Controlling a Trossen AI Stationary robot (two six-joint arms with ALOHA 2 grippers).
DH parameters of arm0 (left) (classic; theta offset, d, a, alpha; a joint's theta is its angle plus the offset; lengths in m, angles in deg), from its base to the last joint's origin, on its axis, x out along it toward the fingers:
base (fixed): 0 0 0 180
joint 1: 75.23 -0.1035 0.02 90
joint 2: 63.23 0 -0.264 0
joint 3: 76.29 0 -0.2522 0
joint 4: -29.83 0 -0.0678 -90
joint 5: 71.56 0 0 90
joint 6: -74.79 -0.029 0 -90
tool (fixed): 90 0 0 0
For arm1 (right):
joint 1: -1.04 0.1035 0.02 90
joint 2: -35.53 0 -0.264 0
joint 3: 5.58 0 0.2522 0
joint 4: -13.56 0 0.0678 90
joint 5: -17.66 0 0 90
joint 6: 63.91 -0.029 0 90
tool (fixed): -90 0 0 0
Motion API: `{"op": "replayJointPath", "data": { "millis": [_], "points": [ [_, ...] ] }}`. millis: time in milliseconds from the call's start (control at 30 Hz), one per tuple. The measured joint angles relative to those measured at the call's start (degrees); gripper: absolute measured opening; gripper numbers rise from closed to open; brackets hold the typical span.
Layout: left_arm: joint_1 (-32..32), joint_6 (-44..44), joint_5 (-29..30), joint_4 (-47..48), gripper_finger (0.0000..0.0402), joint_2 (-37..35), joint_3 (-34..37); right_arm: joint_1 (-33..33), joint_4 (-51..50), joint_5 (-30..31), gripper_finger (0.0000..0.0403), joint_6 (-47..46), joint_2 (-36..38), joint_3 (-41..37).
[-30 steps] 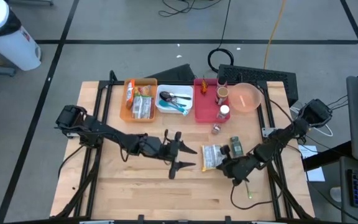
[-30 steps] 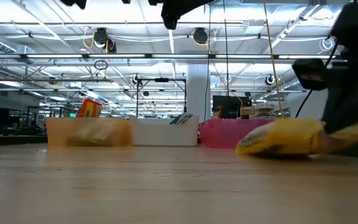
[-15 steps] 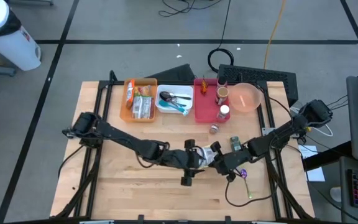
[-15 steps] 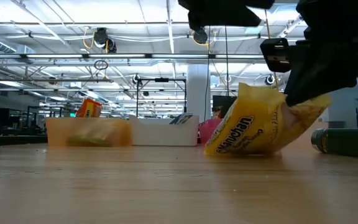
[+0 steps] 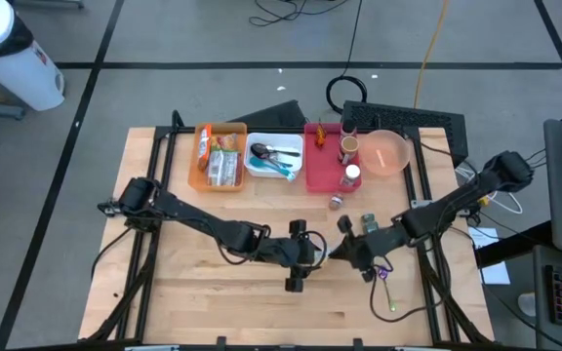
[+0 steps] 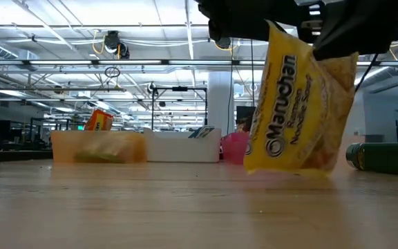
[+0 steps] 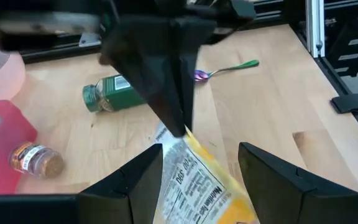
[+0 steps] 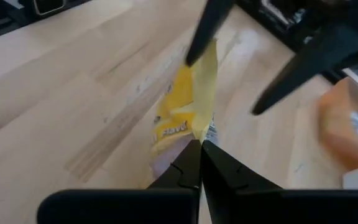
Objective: Pick & Place Food Item
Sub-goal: Put the yellow noodle pack into the orange bin
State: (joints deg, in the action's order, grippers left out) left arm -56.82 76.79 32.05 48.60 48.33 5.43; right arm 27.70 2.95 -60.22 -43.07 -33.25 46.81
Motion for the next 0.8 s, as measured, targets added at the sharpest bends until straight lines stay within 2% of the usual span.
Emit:
{"op": "replayJointPath", "data": {
  "millis": [233, 633, 800],
  "points": [
    [-0.14, 0.23, 0.00, -0.51, 0.0218, -0.04, 0.01, -1.21, 0.31, 1.31, 0.0000, 1.33, 0.75, 0.00],
    [-2.66, 5.88, 0.01, 3.47, 0.0218, -0.05, 0.01, -1.21, 4.18, 1.31, 0.0000, 3.52, 0.73, 0.00],
    [-2.75, 6.03, -0.03, 3.56, 0.0189, -0.06, 0.01, -1.21, 5.69, 1.34, 0.0000, 4.33, 0.73, 0.00]
  ]
}}
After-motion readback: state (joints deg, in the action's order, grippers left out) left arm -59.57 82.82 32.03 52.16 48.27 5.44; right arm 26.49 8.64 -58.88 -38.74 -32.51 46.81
